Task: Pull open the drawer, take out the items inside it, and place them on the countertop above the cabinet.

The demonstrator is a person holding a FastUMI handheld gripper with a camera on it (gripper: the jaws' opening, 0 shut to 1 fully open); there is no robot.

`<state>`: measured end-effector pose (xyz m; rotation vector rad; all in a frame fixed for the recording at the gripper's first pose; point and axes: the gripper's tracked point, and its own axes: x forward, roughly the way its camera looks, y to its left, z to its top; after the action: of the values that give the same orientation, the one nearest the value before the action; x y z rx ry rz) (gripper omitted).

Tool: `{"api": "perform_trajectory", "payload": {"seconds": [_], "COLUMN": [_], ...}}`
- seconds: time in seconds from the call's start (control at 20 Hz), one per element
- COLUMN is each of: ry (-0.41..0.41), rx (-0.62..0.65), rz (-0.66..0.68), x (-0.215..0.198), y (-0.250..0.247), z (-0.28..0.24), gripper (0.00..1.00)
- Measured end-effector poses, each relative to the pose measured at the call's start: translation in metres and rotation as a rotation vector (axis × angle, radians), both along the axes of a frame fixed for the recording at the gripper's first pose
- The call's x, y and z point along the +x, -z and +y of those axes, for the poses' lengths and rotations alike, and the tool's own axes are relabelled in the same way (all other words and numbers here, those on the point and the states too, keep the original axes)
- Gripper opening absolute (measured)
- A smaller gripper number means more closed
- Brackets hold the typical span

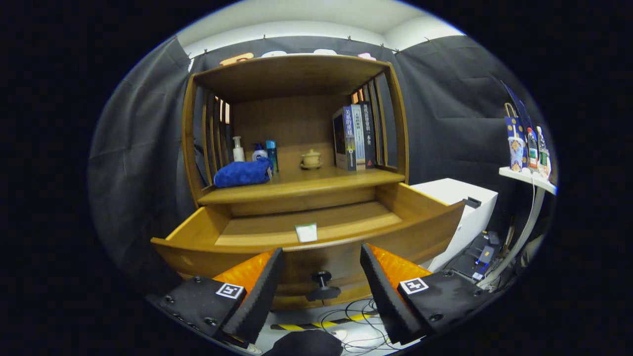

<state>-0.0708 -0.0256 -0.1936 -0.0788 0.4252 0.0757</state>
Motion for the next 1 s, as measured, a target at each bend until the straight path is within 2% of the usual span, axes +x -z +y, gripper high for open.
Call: {"api": "perform_trajectory", "payload": {"seconds": [0.45,0.5,0.65,0.8,1.0], "ry": [-0.025,0.002,-0.076,-0.111,-0.162], "rx": [0.054,0.052,0.038,-0.073,-0.133], "rz": [-0.038,-0.003,0.109,0.169,0.318], "x": [0.068,0.075,0.092,0.116,0.132], "y": [-0.038,-0.034,-0.020,-0.006,0.032], "z": [0.029,0.028,0.051,0.054,0.066], "gripper": [0.99,0.99,0.99,0.99,1.00]}}
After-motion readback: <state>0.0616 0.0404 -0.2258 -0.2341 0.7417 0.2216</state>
